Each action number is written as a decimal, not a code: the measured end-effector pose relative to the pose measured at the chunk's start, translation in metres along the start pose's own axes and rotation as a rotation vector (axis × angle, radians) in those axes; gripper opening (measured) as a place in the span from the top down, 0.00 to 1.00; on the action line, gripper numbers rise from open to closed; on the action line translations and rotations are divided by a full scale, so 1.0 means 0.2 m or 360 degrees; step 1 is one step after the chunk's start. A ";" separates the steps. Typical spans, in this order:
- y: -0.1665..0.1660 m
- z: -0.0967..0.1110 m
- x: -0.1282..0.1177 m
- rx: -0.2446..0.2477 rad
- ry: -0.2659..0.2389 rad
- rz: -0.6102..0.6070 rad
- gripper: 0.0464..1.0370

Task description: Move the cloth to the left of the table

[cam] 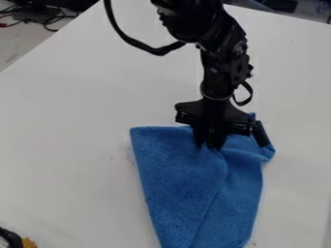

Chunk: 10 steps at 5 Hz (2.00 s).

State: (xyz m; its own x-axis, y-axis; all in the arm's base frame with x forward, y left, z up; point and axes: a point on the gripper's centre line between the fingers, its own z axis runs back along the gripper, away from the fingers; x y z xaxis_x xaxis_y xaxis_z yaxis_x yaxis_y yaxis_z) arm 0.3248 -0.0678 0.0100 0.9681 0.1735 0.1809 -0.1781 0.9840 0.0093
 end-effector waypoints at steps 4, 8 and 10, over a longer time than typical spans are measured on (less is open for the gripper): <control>-0.02 0.00 0.00 0.0030 -0.0031 0.0061 0.35; 0.00 0.04 0.00 0.0057 -0.0049 0.0048 0.20; 0.01 0.04 0.00 0.0064 -0.0059 0.0050 0.75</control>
State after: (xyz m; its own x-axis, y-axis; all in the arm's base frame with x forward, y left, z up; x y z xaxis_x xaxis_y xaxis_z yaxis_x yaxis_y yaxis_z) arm 0.3239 -0.0668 0.0187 0.9548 0.2017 0.2181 -0.2157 0.9755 0.0423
